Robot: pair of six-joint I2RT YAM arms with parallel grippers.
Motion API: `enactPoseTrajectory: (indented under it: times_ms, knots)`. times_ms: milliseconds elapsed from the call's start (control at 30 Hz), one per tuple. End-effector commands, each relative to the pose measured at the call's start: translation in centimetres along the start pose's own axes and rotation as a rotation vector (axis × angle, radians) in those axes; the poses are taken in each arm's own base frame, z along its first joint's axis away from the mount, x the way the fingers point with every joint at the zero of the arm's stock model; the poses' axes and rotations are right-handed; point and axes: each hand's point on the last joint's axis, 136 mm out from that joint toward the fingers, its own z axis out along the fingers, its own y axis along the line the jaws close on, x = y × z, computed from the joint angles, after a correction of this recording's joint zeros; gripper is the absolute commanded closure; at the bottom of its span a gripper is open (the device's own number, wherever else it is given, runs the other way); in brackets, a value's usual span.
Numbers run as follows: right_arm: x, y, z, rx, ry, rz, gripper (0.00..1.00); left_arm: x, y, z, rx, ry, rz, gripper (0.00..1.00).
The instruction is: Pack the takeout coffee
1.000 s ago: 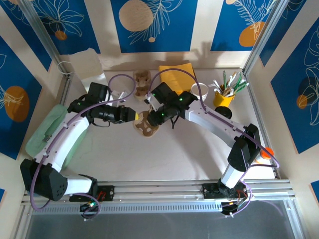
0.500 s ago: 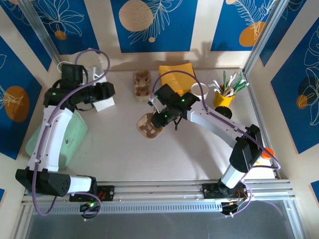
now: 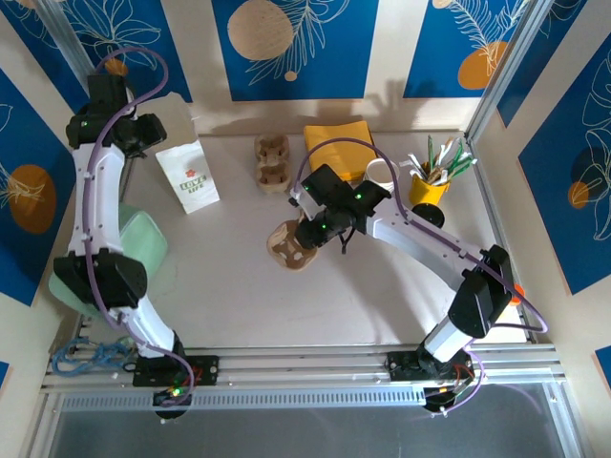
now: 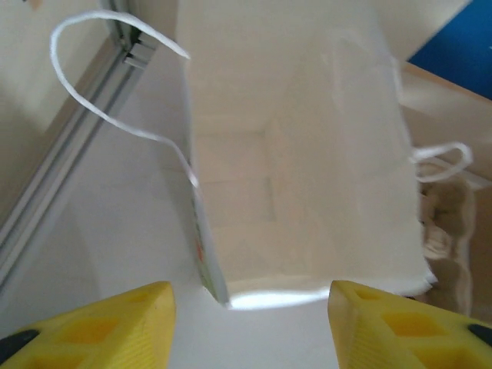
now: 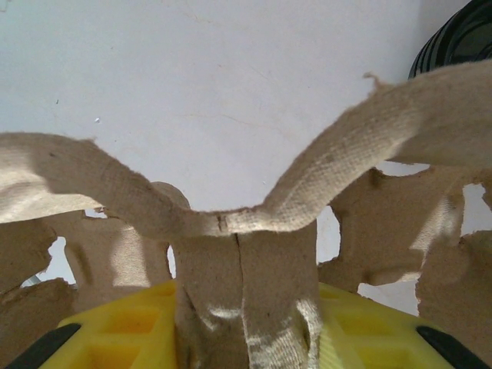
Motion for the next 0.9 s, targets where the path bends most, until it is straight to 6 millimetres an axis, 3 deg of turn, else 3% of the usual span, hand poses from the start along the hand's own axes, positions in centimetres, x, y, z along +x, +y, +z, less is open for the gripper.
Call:
enactPoseTrajectory:
  times_ms: [0,233,567,867]
  knots:
    - [0.6,0.1,-1.0,-0.018,0.001,-0.006,0.64,-0.4,1.7,0.7,-0.065,0.026,0.002,0.45]
    - [0.9,-0.1,-1.8,-0.018,-0.011,-0.004,0.65,-0.7,2.7,3.6,-0.104,0.047,-0.004,0.46]
    - [1.4,-0.2,-2.4,-0.025,-0.018,0.005,0.65,-1.3,3.5,5.7,-0.155,0.051,0.006,0.53]
    - [1.6,-0.6,-2.8,-0.021,-0.028,0.011,0.65,-2.0,3.0,7.2,-0.137,0.062,0.028,0.69]
